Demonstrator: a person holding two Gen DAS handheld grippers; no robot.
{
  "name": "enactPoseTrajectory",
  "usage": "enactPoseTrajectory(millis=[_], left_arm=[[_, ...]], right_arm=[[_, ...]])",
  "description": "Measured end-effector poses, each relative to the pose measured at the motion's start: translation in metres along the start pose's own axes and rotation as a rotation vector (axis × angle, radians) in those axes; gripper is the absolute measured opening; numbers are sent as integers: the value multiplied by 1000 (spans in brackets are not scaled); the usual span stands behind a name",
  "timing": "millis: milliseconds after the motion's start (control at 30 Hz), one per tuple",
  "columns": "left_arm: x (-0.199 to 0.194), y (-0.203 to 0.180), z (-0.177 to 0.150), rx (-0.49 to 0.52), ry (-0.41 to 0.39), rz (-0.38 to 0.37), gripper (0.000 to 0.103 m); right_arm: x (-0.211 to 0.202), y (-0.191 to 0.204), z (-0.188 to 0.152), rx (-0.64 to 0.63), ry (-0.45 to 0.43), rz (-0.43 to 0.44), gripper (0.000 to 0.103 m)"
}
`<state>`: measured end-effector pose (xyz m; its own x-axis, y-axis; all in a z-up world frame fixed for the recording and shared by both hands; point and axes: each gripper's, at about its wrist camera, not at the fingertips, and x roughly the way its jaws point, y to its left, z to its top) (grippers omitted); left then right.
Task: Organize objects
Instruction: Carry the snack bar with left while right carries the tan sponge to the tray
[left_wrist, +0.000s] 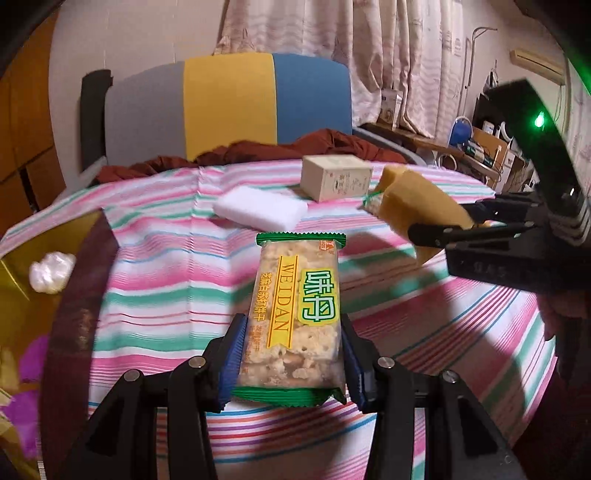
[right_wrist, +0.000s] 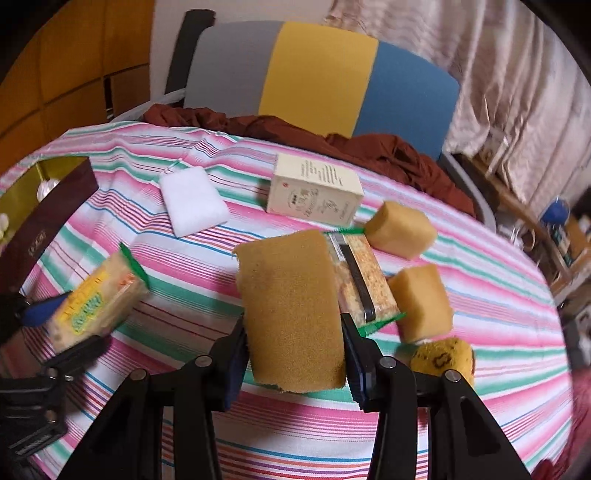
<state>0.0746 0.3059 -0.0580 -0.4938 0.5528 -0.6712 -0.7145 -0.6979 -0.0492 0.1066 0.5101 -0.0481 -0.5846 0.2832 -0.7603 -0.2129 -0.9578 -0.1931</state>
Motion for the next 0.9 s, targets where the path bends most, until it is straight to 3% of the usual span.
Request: enactPoseTrajectory(millis=[233, 533, 900], left_arm=[[-29, 21, 7, -49, -55, 28, 48], [-57, 69, 15, -162, -102, 83, 48], [-72, 125, 2, -282, -84, 157, 48]], right_arm=[[-17, 15, 4, -51, -62, -23, 46], [-21, 33, 2, -106, -78, -37, 46], [-28, 54, 3, -165, -104, -56, 46]])
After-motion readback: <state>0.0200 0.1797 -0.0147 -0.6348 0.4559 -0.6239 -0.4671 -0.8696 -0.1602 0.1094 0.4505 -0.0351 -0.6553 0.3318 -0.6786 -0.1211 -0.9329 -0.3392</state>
